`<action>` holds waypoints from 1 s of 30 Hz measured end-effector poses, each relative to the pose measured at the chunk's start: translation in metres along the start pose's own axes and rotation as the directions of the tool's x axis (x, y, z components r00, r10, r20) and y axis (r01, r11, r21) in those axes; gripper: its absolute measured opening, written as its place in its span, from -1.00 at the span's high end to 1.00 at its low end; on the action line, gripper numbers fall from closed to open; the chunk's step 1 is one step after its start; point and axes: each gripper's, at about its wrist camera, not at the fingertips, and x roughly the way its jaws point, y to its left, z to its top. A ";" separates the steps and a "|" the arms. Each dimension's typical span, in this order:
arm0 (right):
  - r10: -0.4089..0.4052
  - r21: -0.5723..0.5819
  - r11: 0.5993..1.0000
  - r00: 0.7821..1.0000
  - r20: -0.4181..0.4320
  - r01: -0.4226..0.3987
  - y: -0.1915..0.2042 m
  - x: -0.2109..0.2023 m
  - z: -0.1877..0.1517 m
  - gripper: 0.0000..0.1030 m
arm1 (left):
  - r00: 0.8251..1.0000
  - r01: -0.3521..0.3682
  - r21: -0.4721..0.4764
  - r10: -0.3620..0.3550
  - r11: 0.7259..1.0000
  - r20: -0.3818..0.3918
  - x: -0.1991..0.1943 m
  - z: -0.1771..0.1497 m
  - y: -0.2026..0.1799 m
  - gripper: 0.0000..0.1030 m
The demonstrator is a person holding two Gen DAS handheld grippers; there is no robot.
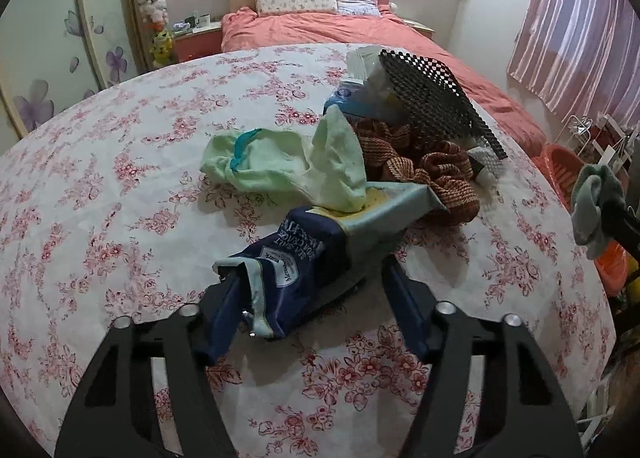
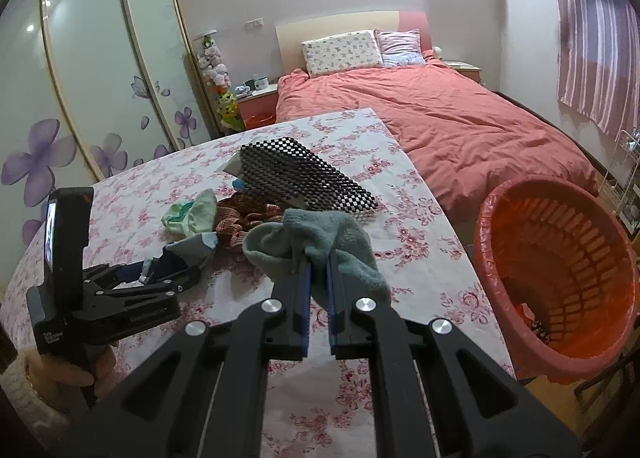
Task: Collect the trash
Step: 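Grasp the grey sock with the right tool while the left tool grasps the blue bag, then carry the grey sock and blue bag over the orange basket and release them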
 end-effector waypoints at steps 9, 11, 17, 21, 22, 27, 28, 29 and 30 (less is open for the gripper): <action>0.000 0.023 1.000 1.000 0.005 0.000 -0.006 -0.006 -0.001 0.85 | 1.000 0.019 -0.005 -0.018 1.000 0.012 -0.007 -0.004 -0.002 0.38; -0.001 0.025 1.000 1.000 0.007 0.000 -0.007 -0.008 -0.001 0.85 | 0.999 0.029 -0.008 -0.028 1.000 0.018 -0.009 -0.005 -0.002 0.49; -0.006 0.033 0.999 1.000 0.013 0.006 -0.013 -0.013 -0.002 0.85 | 0.998 0.045 -0.010 -0.045 0.999 0.036 -0.016 -0.007 -0.006 0.53; -0.009 0.042 0.999 1.000 0.024 0.008 -0.018 -0.019 0.000 0.85 | 0.997 0.055 -0.005 -0.055 0.998 0.047 -0.024 -0.006 -0.010 0.53; -0.010 0.045 0.999 1.000 0.028 0.009 -0.019 -0.021 0.000 0.85 | 0.997 0.057 -0.001 -0.057 0.998 0.051 -0.028 -0.006 -0.013 0.53; -0.017 0.062 0.998 0.998 0.059 0.013 -0.028 -0.034 0.002 0.85 | 0.995 0.070 0.013 -0.071 0.997 0.071 -0.042 0.000 -0.025 0.53; -0.019 0.068 0.998 0.998 0.067 0.015 -0.031 -0.037 0.003 0.85 | 0.994 0.075 0.016 -0.077 0.997 0.080 -0.047 0.003 -0.029 0.53; -0.022 0.075 0.997 0.997 0.076 0.017 -0.034 -0.041 0.004 0.85 | 0.993 0.079 0.019 -0.080 0.997 0.086 -0.050 0.005 -0.032 0.53; -0.024 0.080 0.997 0.996 0.082 0.018 -0.036 -0.044 0.005 0.85 | 0.992 0.085 0.023 -0.086 0.996 0.094 -0.053 0.007 -0.035 0.53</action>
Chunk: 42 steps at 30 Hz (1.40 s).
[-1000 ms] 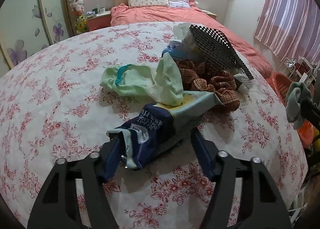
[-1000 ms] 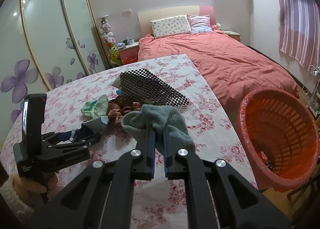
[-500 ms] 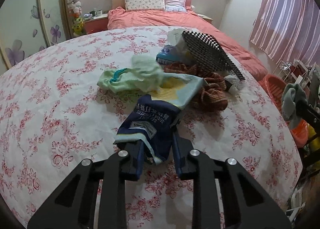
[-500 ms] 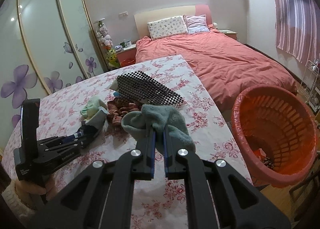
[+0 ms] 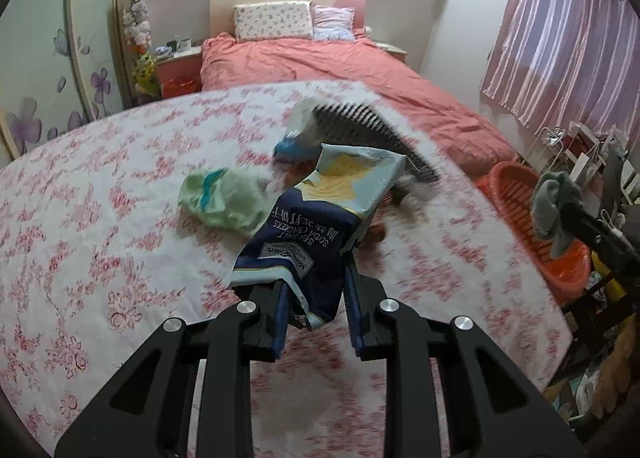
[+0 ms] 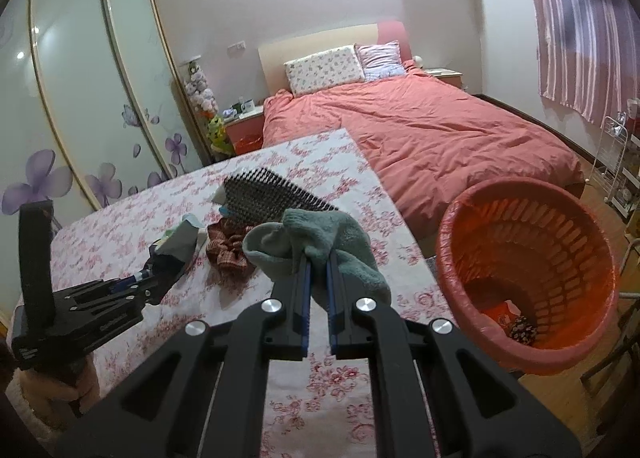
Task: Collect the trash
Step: 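Carry the grey sock and blue bag over the orange basket and release them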
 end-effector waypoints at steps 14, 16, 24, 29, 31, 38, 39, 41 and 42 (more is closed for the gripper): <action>-0.121 0.139 0.985 0.980 0.157 0.099 -0.069 -0.056 0.020 0.85 | 0.988 0.122 0.106 -0.131 0.987 0.080 -0.025 0.037 -0.092 0.53; -0.140 0.160 0.981 0.975 0.171 0.113 -0.080 -0.060 0.023 0.85 | 0.984 0.145 0.130 -0.157 0.981 0.083 -0.024 0.041 -0.110 0.53; -0.205 0.251 0.956 0.956 0.209 0.150 -0.139 -0.071 0.028 0.85 | 0.965 0.240 0.187 -0.256 0.952 0.064 -0.001 0.054 -0.169 0.53; -0.236 0.299 0.940 0.947 0.216 0.166 -0.167 -0.071 0.025 0.85 | 0.952 0.288 0.216 -0.304 0.933 0.045 0.013 0.056 -0.200 0.53; -0.244 0.316 0.933 0.946 0.215 0.170 -0.178 -0.069 0.023 0.85 | 0.946 0.306 0.225 -0.321 0.925 0.031 0.020 0.056 -0.213 0.53; -0.264 0.351 0.919 0.941 0.213 0.178 -0.204 -0.061 0.019 0.85 | 0.932 0.356 0.237 -0.364 0.904 -0.011 0.034 0.053 -0.238 0.53; -0.266 0.354 0.918 0.940 0.212 0.179 -0.204 -0.060 0.018 0.85 | 0.930 0.359 0.236 -0.366 0.903 -0.015 0.035 0.053 -0.241 0.53; -0.267 0.363 0.914 0.941 0.210 0.178 -0.210 -0.057 0.017 0.85 | 0.929 0.365 0.237 -0.370 0.900 -0.026 0.039 0.051 -0.246 0.53; -0.265 0.369 0.913 0.941 0.209 0.175 -0.214 -0.056 0.017 0.85 | 0.928 0.368 0.238 -0.372 0.899 -0.031 0.041 0.050 -0.248 0.53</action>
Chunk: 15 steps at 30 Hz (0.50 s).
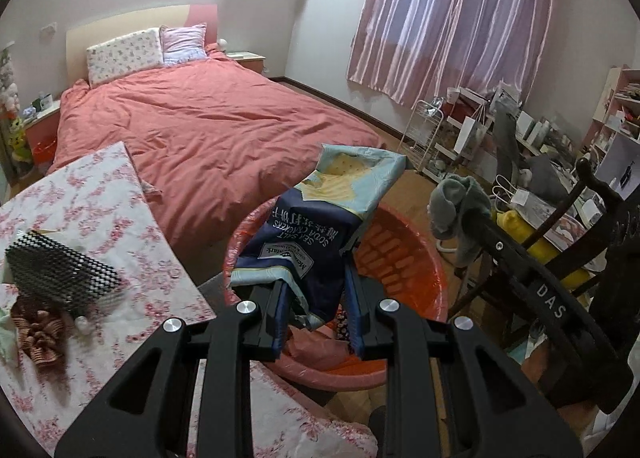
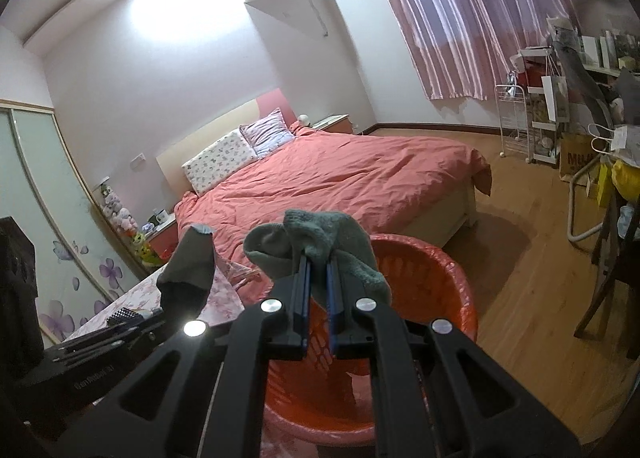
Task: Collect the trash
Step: 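Carry the grey sock and blue bag over the orange basket and release them, then move both open tools from the orange basket back over the bed items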
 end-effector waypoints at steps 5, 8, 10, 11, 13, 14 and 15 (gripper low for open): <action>0.009 0.046 0.999 1.000 -0.017 -0.008 -0.013 0.012 0.000 0.85 | 1.000 0.004 0.001 -0.004 1.000 -0.018 0.010 0.000 -0.004 0.53; 0.017 0.068 0.998 0.999 -0.037 -0.014 -0.016 0.021 -0.002 0.81 | 0.999 0.000 0.002 0.000 1.000 -0.032 0.018 -0.001 -0.007 0.53; 0.024 0.081 0.997 0.998 -0.056 -0.019 -0.022 0.029 -0.001 0.70 | 0.999 -0.007 -0.004 0.007 1.000 -0.048 0.025 -0.004 -0.006 0.47; 0.025 0.092 0.996 0.998 -0.065 -0.019 -0.024 0.033 -0.003 0.66 | 0.998 -0.009 -0.007 0.009 1.000 -0.058 0.027 -0.004 -0.005 0.36; 0.027 0.109 0.994 0.996 -0.088 -0.017 -0.028 0.038 -0.005 0.53 | 0.997 -0.025 -0.017 0.024 1.000 -0.075 0.033 -0.007 -0.002 0.15; 0.025 0.123 0.992 0.995 -0.095 -0.013 -0.032 0.040 -0.007 0.44 | 0.996 -0.034 -0.022 0.032 0.999 -0.082 0.036 -0.010 0.000 0.10; 0.021 0.128 0.992 0.995 -0.098 -0.008 -0.034 0.040 -0.008 0.40 | 0.995 -0.045 -0.024 0.042 0.999 -0.091 0.038 -0.012 0.002 0.08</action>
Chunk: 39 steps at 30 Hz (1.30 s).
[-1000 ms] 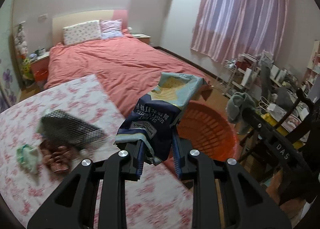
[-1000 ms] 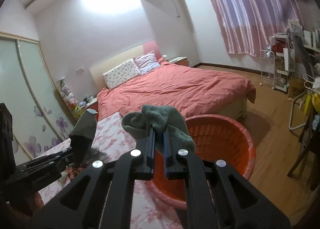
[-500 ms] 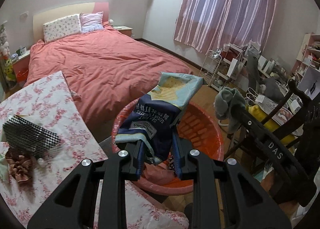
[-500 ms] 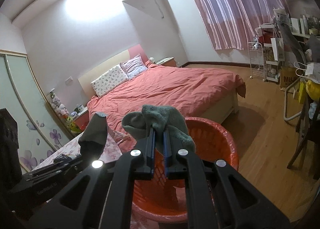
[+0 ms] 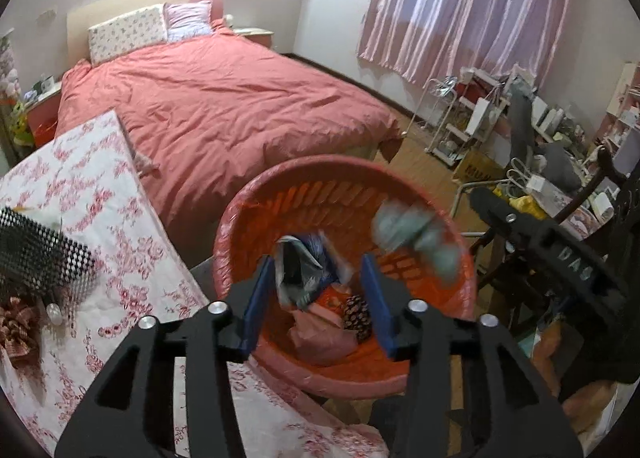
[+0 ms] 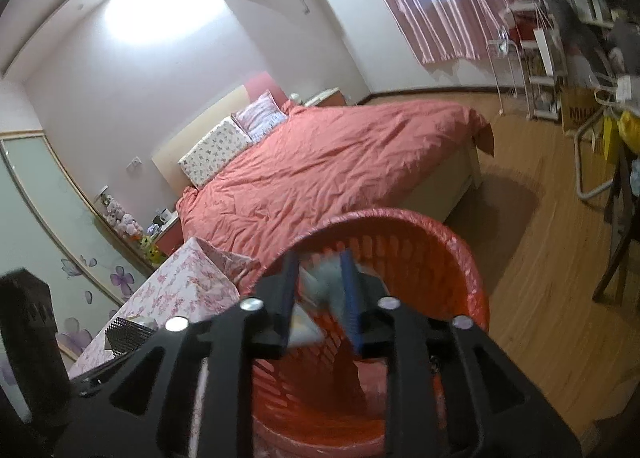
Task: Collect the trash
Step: 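Move both open tools from the orange basket back over the bed items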
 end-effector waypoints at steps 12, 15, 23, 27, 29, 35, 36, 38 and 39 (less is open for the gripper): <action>-0.085 -0.114 0.989 0.996 0.034 0.089 0.022 -0.013 -0.008 0.01 | 0.983 -0.185 -0.020 0.185 0.983 -0.003 -0.023 -0.020 0.043 -0.35; -0.075 -0.150 0.986 0.997 0.020 0.077 0.036 -0.011 -0.013 0.01 | 0.978 -0.209 -0.039 0.209 0.977 -0.005 -0.033 -0.027 0.060 -0.42; -0.010 -0.226 0.974 0.999 -0.041 0.001 0.082 -0.003 -0.030 0.01 | 0.971 -0.240 -0.166 0.239 0.957 -0.025 -0.065 -0.043 0.115 -0.44; 0.022 -0.273 0.961 0.996 -0.086 -0.045 0.110 0.005 -0.044 0.01 | 0.957 -0.284 -0.217 0.288 0.934 -0.014 -0.088 -0.052 0.143 -0.64; 0.042 -0.310 0.948 0.993 -0.111 -0.074 0.128 0.009 -0.053 0.01 | 0.948 -0.310 -0.244 0.317 0.919 -0.009 -0.101 -0.059 0.160 -0.76; 0.101 -0.384 0.908 0.977 -0.189 -0.168 0.186 0.027 -0.076 0.01 | 0.887 -0.444 -0.306 0.461 0.842 -0.020 -0.130 -0.078 0.209 -0.92; 0.105 -0.401 0.898 0.973 -0.204 -0.180 0.197 0.032 -0.080 0.01 | 0.878 -0.461 -0.328 0.477 0.825 -0.035 -0.134 -0.082 0.219 -0.92; 0.105 -0.430 0.881 0.967 -0.230 -0.198 0.216 0.041 -0.091 0.01 | 0.875 -0.467 -0.361 0.482 0.808 -0.052 -0.139 -0.087 0.236 -0.92; 0.109 -0.439 0.873 0.963 -0.246 -0.211 0.225 0.046 -0.097 0.01 | 0.873 -0.468 -0.373 0.485 0.801 -0.054 -0.143 -0.089 0.244 -0.92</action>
